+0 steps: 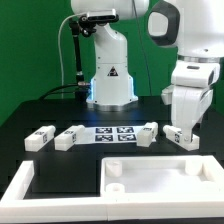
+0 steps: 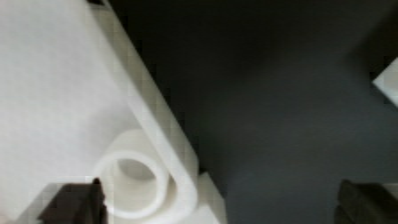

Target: Assemble desk

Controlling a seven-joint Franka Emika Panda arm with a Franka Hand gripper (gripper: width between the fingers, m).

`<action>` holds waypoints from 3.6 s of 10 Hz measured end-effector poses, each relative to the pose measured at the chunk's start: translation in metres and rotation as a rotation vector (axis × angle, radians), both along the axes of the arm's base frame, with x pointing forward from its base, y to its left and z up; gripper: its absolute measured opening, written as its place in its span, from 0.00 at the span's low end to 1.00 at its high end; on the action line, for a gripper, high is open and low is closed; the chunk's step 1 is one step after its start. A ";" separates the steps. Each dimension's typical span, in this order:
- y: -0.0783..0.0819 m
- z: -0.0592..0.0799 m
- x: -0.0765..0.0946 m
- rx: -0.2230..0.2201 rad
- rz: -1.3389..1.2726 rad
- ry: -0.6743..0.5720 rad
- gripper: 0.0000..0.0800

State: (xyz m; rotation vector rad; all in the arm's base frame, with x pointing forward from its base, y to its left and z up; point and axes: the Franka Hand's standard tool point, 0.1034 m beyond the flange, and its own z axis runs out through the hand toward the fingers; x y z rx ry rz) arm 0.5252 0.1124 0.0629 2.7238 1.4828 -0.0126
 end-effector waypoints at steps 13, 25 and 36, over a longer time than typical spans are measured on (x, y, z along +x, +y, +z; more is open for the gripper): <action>0.047 -0.021 -0.059 -0.212 -0.515 0.301 0.81; 0.030 -0.050 -0.089 -0.480 -0.493 0.631 0.81; 0.030 -0.046 -0.085 -0.480 -0.498 0.632 0.36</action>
Offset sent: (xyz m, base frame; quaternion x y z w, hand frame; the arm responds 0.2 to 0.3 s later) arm -0.0188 0.0441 -0.0067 0.0237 -0.0515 0.2803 0.9582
